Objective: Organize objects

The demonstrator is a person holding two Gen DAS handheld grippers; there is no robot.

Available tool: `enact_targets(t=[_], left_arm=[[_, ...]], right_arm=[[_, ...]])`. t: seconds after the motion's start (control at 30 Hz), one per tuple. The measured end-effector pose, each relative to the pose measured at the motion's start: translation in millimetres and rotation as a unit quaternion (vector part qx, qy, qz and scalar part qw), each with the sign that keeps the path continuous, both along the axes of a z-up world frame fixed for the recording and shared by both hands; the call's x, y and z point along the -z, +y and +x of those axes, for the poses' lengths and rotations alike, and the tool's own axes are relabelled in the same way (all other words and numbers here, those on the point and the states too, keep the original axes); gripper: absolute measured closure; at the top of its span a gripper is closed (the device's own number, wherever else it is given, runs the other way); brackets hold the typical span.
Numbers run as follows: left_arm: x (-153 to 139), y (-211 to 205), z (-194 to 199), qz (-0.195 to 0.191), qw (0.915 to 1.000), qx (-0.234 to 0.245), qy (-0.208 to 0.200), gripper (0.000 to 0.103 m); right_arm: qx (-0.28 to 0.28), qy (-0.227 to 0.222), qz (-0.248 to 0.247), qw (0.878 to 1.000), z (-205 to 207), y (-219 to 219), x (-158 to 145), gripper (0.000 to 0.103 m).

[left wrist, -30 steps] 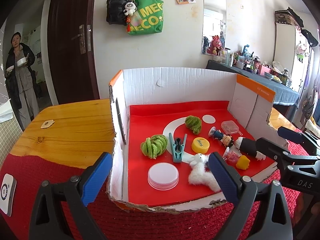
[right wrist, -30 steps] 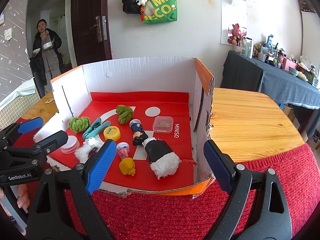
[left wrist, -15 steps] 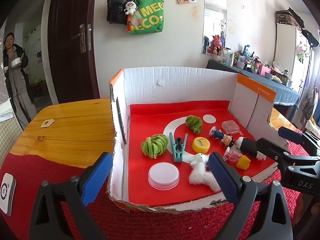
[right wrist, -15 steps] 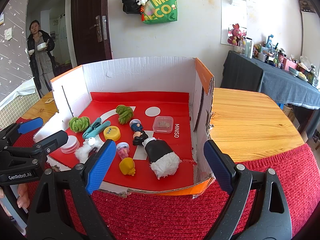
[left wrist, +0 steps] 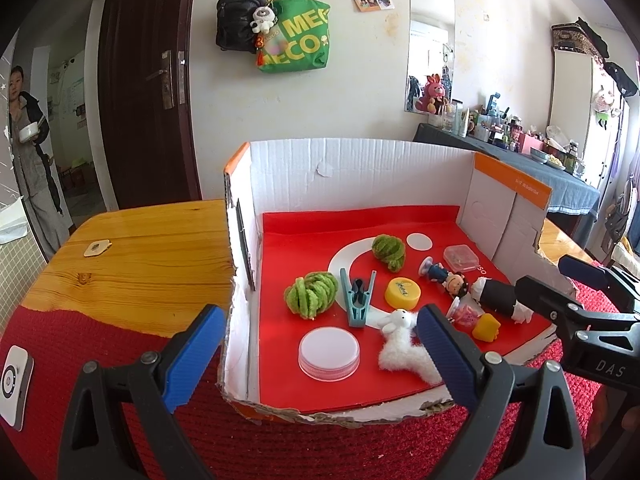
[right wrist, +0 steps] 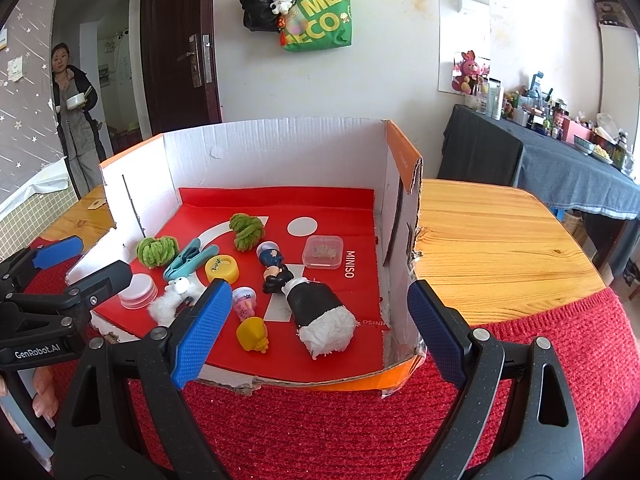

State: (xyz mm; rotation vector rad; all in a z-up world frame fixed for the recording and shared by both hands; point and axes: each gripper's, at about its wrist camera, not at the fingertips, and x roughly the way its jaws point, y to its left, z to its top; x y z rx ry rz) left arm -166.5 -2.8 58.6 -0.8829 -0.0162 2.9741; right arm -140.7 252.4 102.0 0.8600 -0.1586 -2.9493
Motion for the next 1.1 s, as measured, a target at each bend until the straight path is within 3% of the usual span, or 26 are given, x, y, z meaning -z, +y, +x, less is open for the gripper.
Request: enact_targets(t=[0.13,0.53,0.9,1.1], left_arm=[[-2.9,2.4,4.7,-0.005,1.0000,0.007,0.001,0.005],[-8.7,-3.4,31.3,0.030,0.9986,0.026,-0.036,0.000],[8.3,-1.1,53.5,0.035,0.9941,0.029,-0.098,0.000],[30.2,0.5,47.9,0.019,0.9906,0.014,-0.135,0.000]], right_arm=[[0.002,0.001,-0.008,1.000,4.4,3.9,-3.6,0.013],[-0.003,-0.027,-0.022,0.999,39.5,7.0,-14.8,0.013],[-0.005,-0.100,-0.015,0.995,56.5,0.2,13.7,0.013],[0.000,-0.142,-0.009,0.990,53.0,-3.1,31.9,0.013]])
